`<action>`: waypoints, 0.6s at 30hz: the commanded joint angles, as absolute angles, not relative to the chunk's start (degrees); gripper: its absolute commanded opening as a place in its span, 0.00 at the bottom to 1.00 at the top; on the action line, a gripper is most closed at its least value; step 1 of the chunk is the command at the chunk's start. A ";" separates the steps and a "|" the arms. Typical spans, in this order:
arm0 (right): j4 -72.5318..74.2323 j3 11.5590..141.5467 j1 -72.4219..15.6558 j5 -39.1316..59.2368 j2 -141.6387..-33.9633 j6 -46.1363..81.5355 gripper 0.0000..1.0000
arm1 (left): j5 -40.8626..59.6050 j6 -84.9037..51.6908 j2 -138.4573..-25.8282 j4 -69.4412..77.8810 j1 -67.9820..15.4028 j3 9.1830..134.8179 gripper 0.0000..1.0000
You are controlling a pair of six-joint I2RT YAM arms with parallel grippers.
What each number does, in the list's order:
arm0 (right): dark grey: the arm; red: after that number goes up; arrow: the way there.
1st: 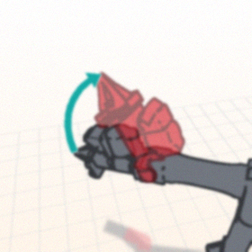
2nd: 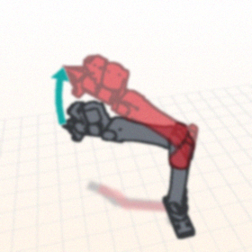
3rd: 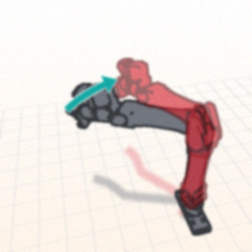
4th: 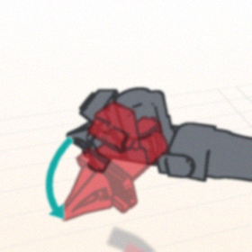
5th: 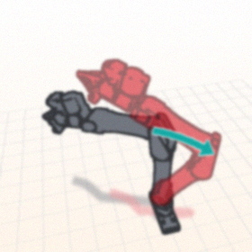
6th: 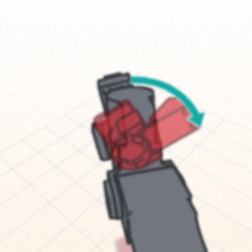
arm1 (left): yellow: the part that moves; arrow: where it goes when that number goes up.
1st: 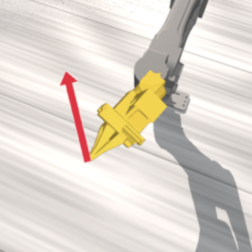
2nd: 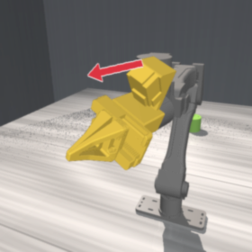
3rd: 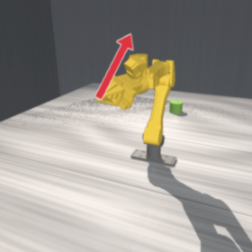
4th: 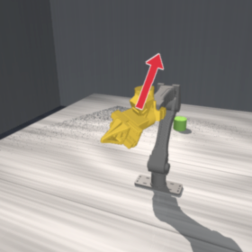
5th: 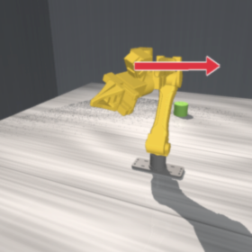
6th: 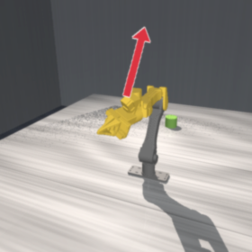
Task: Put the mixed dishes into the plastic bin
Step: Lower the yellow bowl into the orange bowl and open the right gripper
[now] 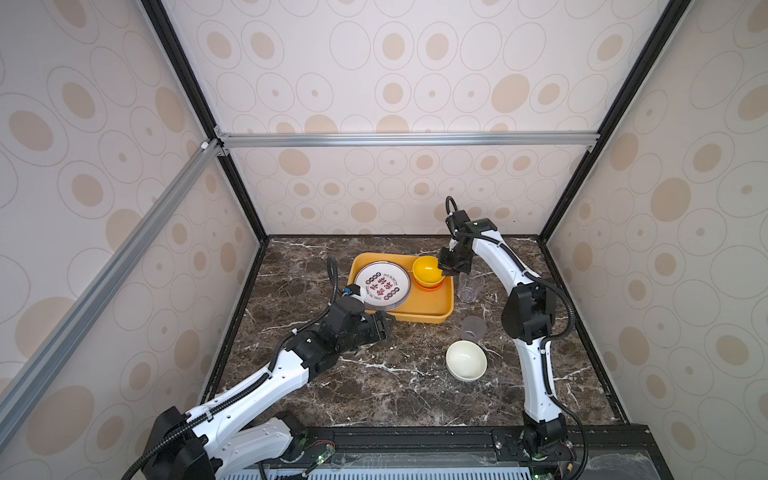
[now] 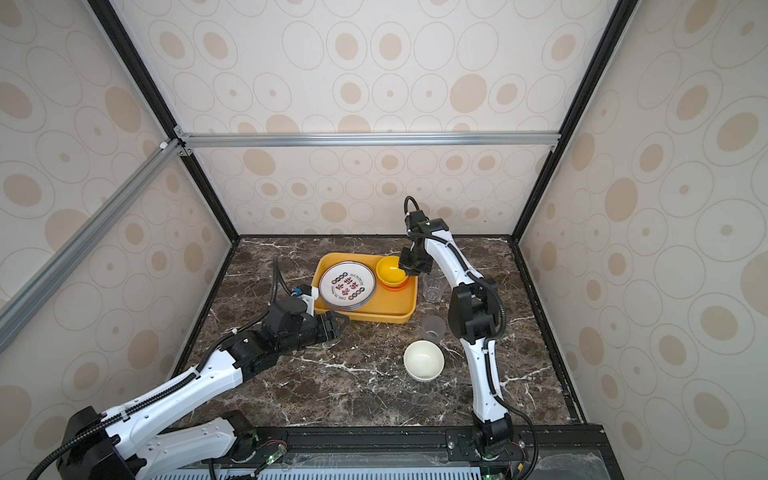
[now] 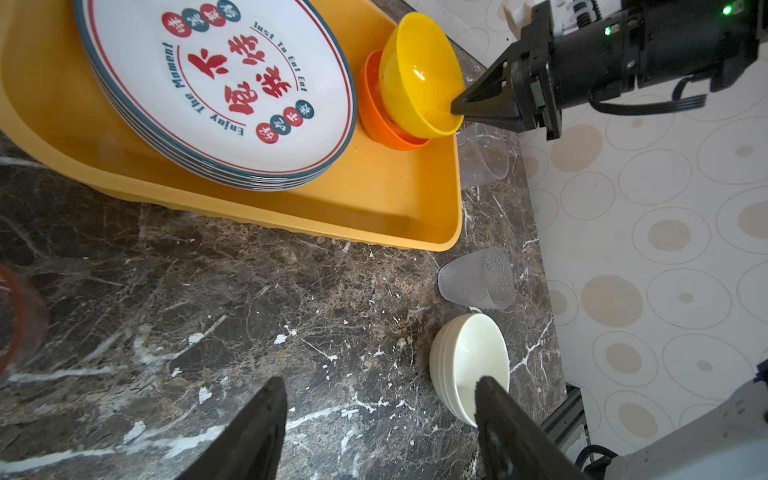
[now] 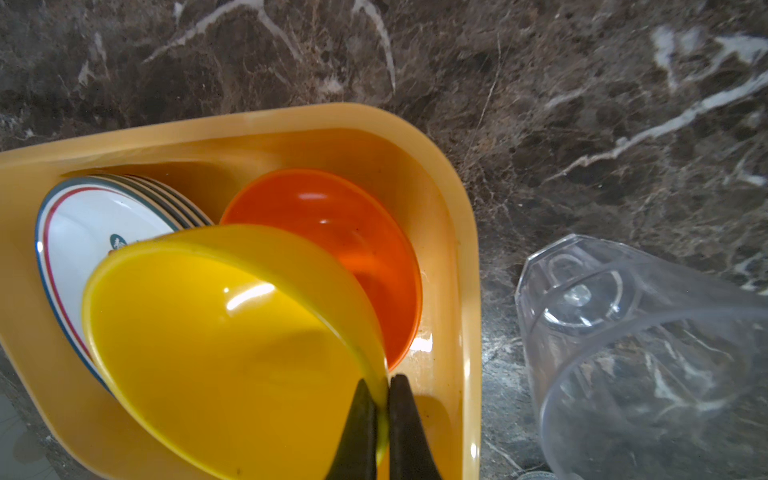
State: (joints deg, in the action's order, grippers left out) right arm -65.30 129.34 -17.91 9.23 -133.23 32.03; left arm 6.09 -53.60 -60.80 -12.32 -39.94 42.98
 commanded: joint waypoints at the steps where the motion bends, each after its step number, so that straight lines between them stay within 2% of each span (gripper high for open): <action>1: -66.48 131.27 -17.57 9.58 -134.42 32.87 0.00 | 5.49 -54.54 -60.03 -13.20 -39.48 42.98 0.71; 18: -64.71 131.25 -17.58 9.01 -137.41 33.87 0.00 | 5.35 -54.70 -59.89 -13.25 -39.47 42.66 0.71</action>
State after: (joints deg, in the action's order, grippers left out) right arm -64.36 129.64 -17.87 9.15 -136.33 33.21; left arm 6.09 -54.15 -60.80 -12.51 -39.90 42.63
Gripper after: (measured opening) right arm 0.067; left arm 0.715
